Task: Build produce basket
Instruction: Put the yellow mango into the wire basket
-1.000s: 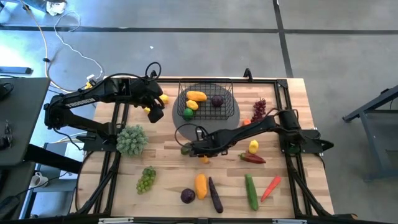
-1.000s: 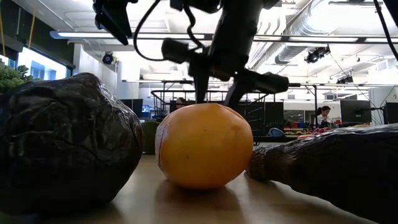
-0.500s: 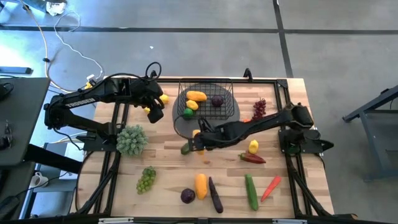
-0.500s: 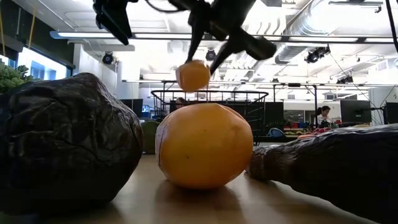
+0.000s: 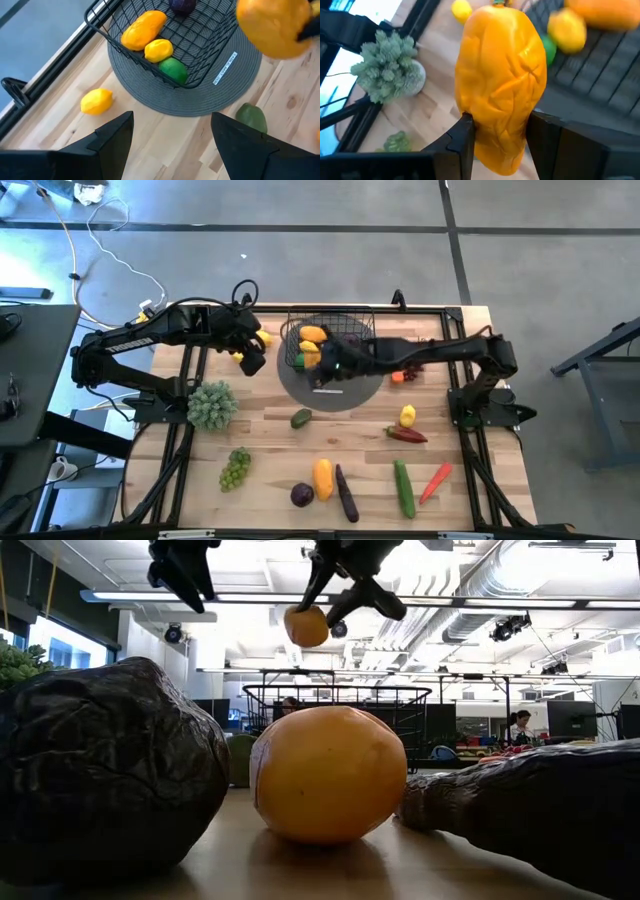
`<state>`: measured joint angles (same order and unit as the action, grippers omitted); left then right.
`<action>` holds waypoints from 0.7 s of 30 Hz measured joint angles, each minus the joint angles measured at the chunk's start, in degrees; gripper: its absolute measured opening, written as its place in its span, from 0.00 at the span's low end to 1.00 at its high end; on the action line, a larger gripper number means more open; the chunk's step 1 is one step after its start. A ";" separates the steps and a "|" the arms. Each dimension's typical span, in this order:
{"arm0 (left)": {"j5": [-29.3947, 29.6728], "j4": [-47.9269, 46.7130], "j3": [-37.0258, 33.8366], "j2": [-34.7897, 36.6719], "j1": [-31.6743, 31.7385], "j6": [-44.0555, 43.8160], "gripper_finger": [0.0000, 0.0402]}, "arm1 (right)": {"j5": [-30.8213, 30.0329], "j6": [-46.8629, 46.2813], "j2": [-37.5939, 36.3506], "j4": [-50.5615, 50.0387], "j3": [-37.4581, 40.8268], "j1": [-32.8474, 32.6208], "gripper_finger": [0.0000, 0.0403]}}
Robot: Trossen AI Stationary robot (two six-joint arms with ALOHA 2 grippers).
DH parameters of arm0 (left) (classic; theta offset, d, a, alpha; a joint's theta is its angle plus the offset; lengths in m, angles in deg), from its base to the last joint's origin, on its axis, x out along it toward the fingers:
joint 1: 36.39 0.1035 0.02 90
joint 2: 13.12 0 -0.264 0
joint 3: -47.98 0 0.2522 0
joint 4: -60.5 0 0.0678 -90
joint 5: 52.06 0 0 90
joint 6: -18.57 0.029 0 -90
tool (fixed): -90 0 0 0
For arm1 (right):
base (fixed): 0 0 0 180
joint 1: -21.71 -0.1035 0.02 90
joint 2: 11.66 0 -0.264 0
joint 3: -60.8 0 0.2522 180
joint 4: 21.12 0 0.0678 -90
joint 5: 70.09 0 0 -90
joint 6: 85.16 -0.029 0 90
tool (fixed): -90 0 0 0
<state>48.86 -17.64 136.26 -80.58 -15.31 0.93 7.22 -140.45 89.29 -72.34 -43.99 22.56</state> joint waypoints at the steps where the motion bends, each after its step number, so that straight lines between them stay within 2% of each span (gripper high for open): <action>1: 0.01 0.01 0.00 0.00 0.02 -0.65 0.64 | 0.25 2.27 -0.37 0.13 0.00 0.92 0.29; 9: 0.07 0.01 0.00 0.00 1.70 -6.48 0.64 | 2.26 22.50 -1.69 3.56 -0.09 8.09 0.29; 21: -0.42 -0.01 0.00 0.00 2.58 -9.43 0.64 | 0.62 50.89 -0.18 3.97 -0.07 16.39 0.29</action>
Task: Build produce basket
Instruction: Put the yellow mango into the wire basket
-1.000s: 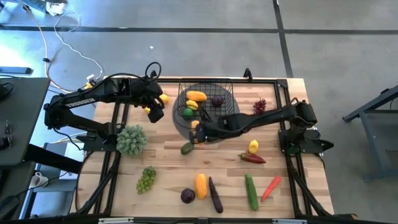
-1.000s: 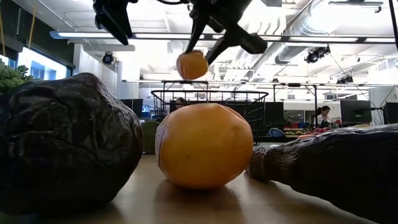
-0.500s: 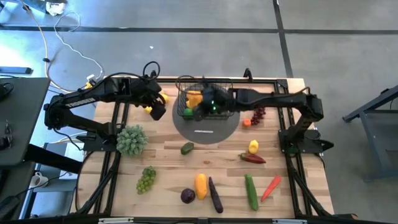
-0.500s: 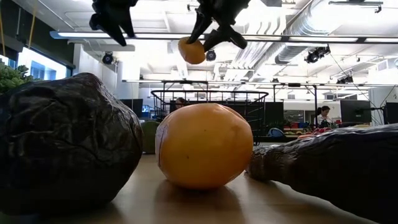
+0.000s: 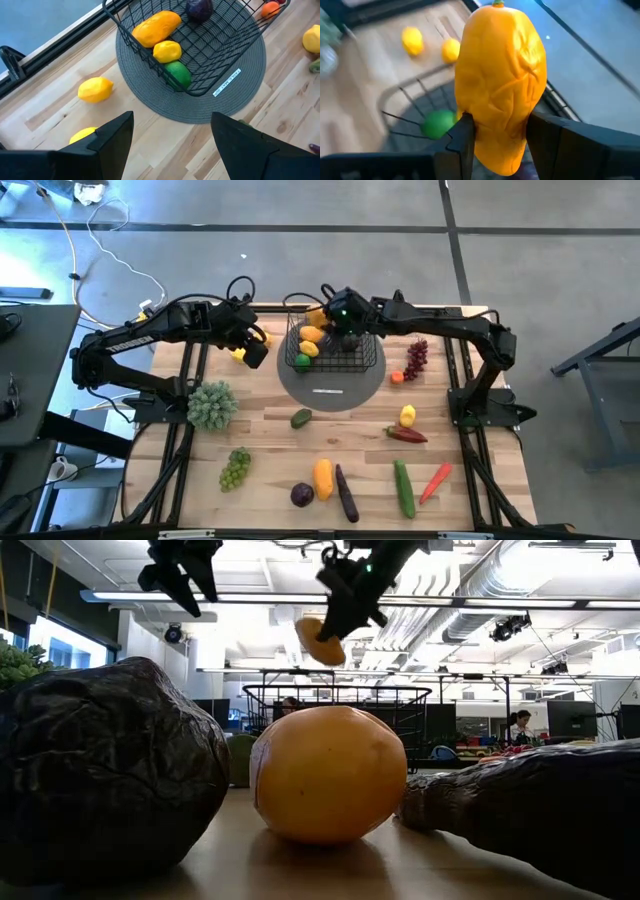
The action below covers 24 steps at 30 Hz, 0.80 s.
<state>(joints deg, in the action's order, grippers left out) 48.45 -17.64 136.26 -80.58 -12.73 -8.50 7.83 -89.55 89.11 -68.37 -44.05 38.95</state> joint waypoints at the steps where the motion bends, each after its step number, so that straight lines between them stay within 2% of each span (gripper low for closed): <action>1: 0.00 0.01 0.00 0.00 0.00 0.00 0.64 | 0.23 1.67 0.54 0.09 0.00 0.60 0.29; 17: 0.04 0.00 0.00 -0.02 0.00 -0.89 0.64 | 9.33 20.20 9.09 -0.08 0.09 6.98 0.29; 24: 0.09 -0.04 0.00 -0.02 0.00 0.99 0.64 | 9.56 23.97 11.69 -0.33 0.09 8.27 0.29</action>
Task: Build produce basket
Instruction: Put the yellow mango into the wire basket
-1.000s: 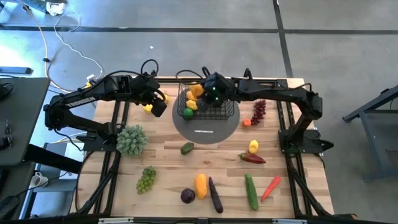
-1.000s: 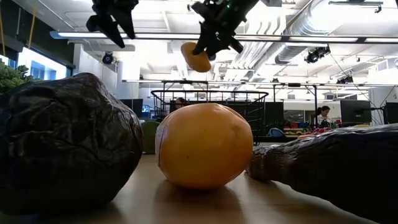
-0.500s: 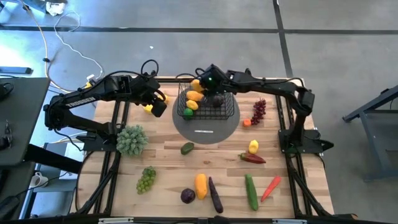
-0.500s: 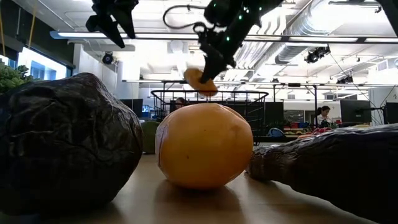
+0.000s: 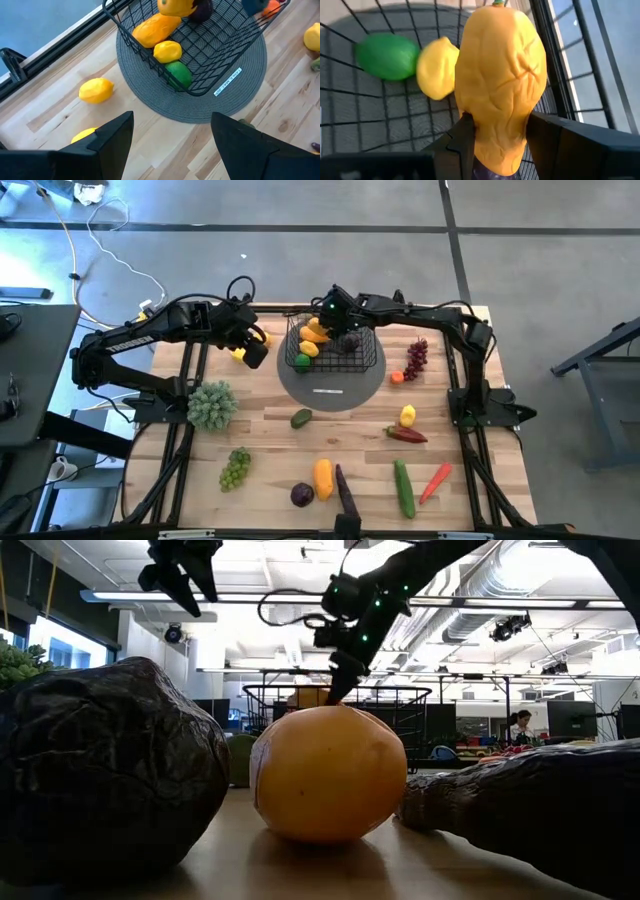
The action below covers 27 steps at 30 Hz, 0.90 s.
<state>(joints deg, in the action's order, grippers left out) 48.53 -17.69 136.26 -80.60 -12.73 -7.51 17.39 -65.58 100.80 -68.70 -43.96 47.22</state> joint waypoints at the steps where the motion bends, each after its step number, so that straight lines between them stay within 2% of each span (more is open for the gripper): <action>1: 0.02 0.01 0.00 0.00 -0.02 0.42 0.64 | -0.01 0.00 0.23 -0.18 0.00 0.30 0.30; 17: 0.72 0.01 0.00 -0.02 -0.02 3.75 0.64 | -1.74 1.05 3.04 -2.25 0.00 1.47 0.43; 21: 3.33 -0.11 0.00 -0.02 -0.03 3.76 0.64 | -1.78 0.95 3.04 -2.40 0.00 1.49 0.44; 27: 2.63 0.25 0.00 -0.02 -0.02 1.82 0.66 | -1.78 -0.04 3.04 -2.97 0.00 1.49 0.50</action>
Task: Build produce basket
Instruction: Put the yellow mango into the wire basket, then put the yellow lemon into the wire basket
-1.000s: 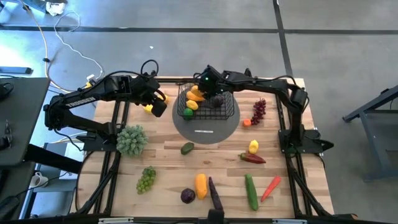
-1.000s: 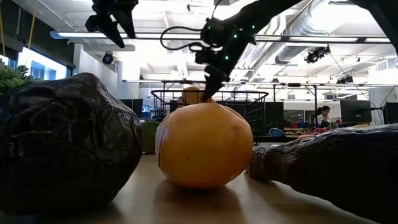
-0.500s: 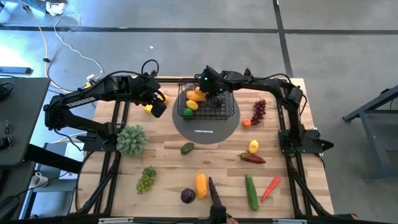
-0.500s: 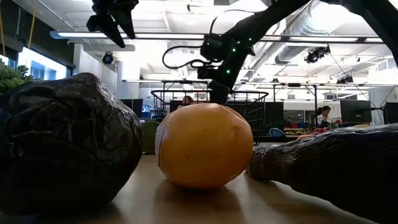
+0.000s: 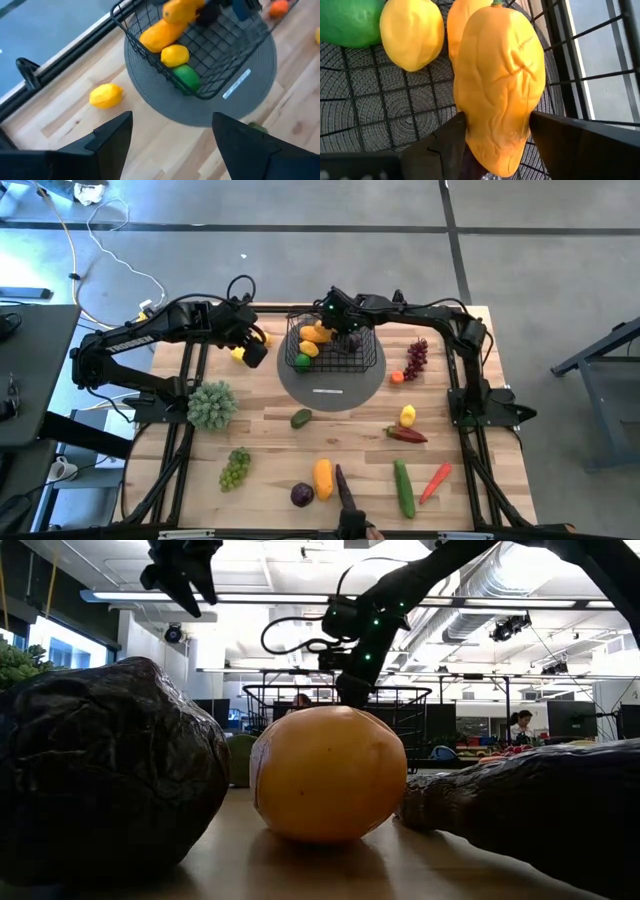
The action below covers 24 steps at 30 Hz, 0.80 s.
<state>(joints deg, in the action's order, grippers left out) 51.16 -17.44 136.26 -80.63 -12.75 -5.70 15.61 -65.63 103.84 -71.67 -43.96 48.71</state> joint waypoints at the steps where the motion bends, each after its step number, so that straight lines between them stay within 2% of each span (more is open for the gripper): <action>1: 0.90 0.40 0.00 0.00 -0.02 -0.59 0.66 | 0.00 0.00 0.00 -0.15 0.00 0.00 0.52; 4: 4.35 1.51 0.00 0.00 -0.33 -0.72 0.67 | 0.00 -0.02 0.00 -0.27 0.00 0.00 0.56; 6: 4.54 1.21 0.00 0.00 -0.32 -1.74 0.68 | 0.00 -0.19 0.00 -0.27 0.00 0.00 0.58; 11: 1.38 1.02 0.00 0.00 1.06 -3.15 0.68 | -2.21 -1.55 0.00 -0.28 0.00 -0.04 0.59; 14: 1.35 1.01 0.00 0.00 1.90 -1.28 0.68 | -4.10 -2.21 -0.36 -0.27 0.00 -0.04 0.59; 21: -1.05 0.58 0.00 0.00 4.65 1.19 0.68 | -4.26 -9.13 -2.29 -0.89 0.00 -0.30 0.59; 24: -1.12 0.30 0.00 0.00 6.00 4.92 0.68 | -4.30 -11.77 -2.89 -0.94 -0.02 -0.51 0.59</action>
<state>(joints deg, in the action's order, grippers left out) 50.04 -17.13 136.26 -80.63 -6.76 -0.78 11.31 -77.40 100.95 -72.61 -43.99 48.21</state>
